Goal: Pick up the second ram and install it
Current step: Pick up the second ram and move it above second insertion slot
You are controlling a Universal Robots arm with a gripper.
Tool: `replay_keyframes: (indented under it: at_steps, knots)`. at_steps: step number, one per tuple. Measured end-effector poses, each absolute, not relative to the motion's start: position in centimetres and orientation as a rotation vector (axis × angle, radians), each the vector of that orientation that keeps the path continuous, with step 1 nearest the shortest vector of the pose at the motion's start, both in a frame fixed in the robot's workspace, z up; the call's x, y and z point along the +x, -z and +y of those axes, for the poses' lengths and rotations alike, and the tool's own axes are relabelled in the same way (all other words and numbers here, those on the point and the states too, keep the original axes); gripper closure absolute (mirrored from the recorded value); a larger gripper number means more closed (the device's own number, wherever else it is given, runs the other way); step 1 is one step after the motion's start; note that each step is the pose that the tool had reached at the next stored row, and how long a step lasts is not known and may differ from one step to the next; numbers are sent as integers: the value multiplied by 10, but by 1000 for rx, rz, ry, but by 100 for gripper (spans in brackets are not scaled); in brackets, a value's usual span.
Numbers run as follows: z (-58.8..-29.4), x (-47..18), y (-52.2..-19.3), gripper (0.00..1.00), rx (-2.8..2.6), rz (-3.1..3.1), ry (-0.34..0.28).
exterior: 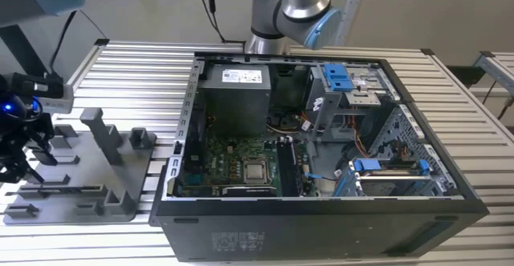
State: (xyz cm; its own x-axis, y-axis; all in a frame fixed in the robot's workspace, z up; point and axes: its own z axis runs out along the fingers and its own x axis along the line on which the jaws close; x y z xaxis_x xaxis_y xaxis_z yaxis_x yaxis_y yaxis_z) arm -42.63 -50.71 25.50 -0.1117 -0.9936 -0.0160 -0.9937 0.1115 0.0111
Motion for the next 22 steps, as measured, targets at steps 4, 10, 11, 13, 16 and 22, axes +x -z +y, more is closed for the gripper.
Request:
replay_keyframes:
  at_steps: [4, 10, 11, 13, 16, 22]
  knots:
    - [-507, -426, -253, 58, -2091, 2338, -29]
    - [-507, -426, -249, 58, -2100, 2330, -28]
    - [-507, -426, -249, 58, -2103, 2327, -28]
    - [-507, -426, -246, 58, -2108, 2322, -28]
    - [-507, -426, -245, 58, -2110, 2322, -27]
    - [-507, -426, -242, 58, -2110, 2321, -24]
